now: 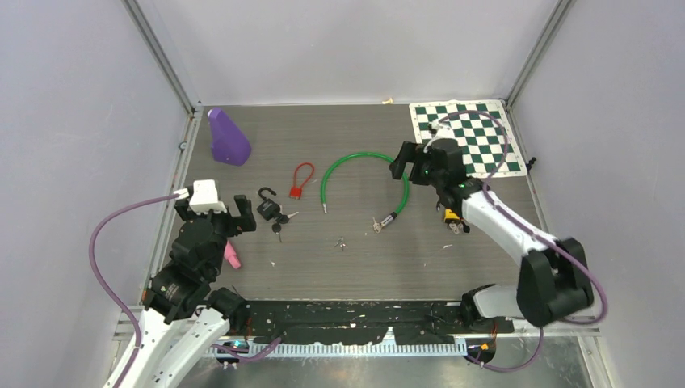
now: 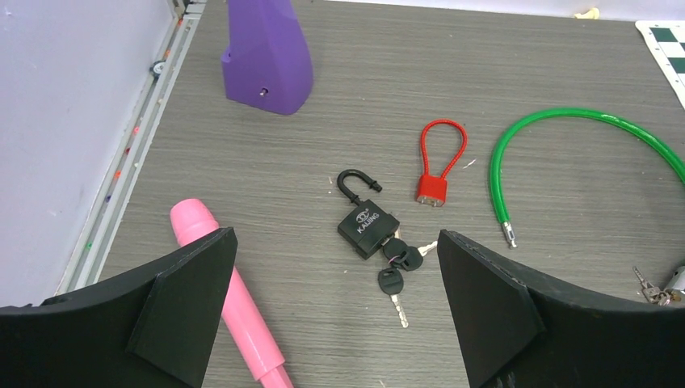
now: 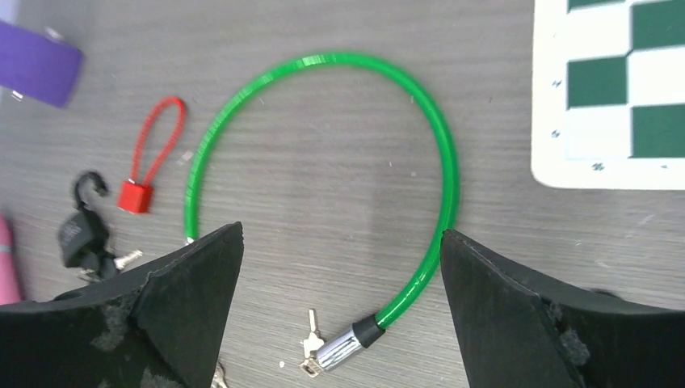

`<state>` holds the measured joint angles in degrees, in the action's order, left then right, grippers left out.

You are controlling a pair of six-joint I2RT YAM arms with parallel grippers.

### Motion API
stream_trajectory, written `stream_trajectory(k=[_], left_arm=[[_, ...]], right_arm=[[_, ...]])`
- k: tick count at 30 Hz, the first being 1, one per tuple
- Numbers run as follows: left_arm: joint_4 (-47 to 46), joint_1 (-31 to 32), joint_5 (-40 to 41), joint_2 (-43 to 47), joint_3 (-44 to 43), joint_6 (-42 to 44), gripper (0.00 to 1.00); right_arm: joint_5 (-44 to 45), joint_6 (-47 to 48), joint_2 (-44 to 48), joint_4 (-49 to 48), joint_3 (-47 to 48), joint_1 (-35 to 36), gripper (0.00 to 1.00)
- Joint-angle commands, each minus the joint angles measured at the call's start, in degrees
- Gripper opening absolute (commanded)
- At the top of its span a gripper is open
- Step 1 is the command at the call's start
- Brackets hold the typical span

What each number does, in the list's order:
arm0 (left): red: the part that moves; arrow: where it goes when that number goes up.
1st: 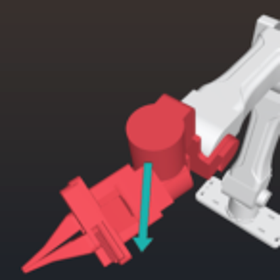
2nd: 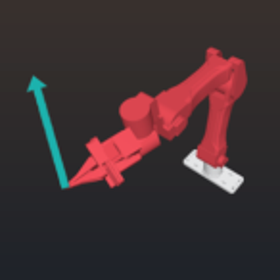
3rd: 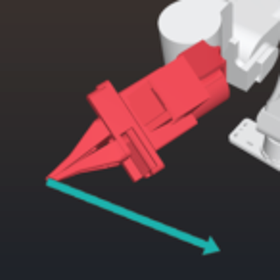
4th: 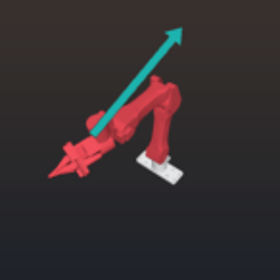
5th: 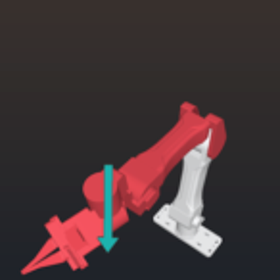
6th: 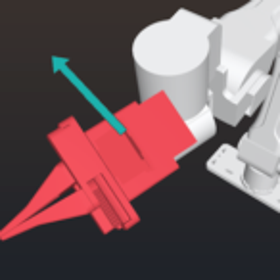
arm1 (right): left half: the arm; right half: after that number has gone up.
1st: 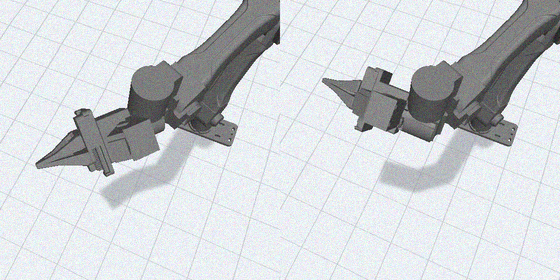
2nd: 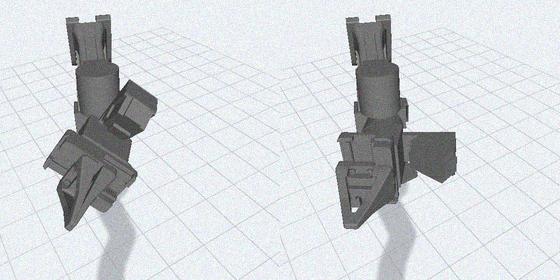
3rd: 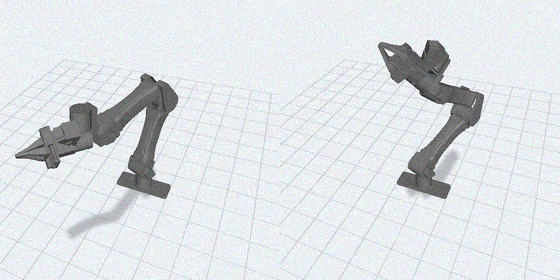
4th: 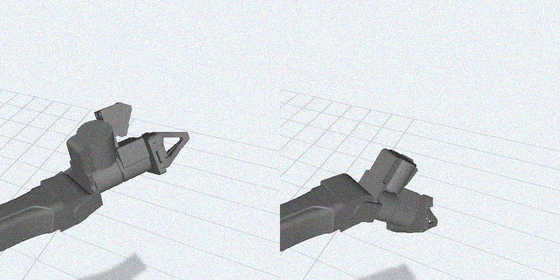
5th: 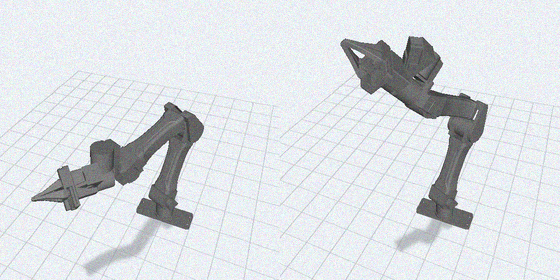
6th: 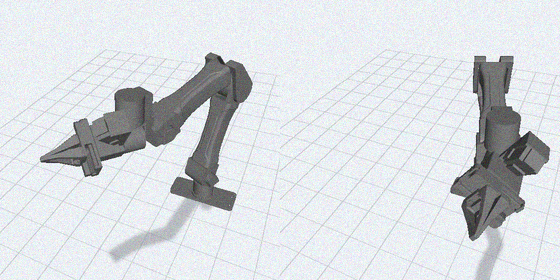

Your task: Unlock with the key

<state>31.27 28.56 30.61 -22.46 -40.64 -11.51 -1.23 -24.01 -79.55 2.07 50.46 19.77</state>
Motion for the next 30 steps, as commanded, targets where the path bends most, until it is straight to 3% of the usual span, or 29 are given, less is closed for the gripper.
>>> stream_trajectory(k=[1,8,16,19,26,30], left_arm=[[-3.1,0.3,0.9,0.0,0.1,0.2,1.00],[-2.9,0.3,0.8,0.0,0.1,-0.1,0.99],[-3.4,0.3,0.5,-0.7,0.2,-0.2,0.99],[-3.7,0.3,0.1,-1.4,0.2,-0.3,1.00],[0.1,0.3,-4.2,-8.1,-4.1,-3.0,1.00],[3.9,0.1,-8.3,-15.4,-9.1,-4.7,1.00]], right_arm=[[6.3,2.3,11.6,-0.3,-2.4,-0.1,0.99],[8.2,3.5,24.5,3.2,-5.6,-1.0,0.95],[10.4,-2.8,35.8,-2.4,-12.6,-1.6,0.95],[6.1,-4.4,34.9,-10.5,-16.8,-1.9,0.95],[-4.4,-5.6,24.3,-19.6,-17.2,-1.9,0.96],[-4.1,-5.5,23.3,-24.0,-20.5,-1.9,0.95]])
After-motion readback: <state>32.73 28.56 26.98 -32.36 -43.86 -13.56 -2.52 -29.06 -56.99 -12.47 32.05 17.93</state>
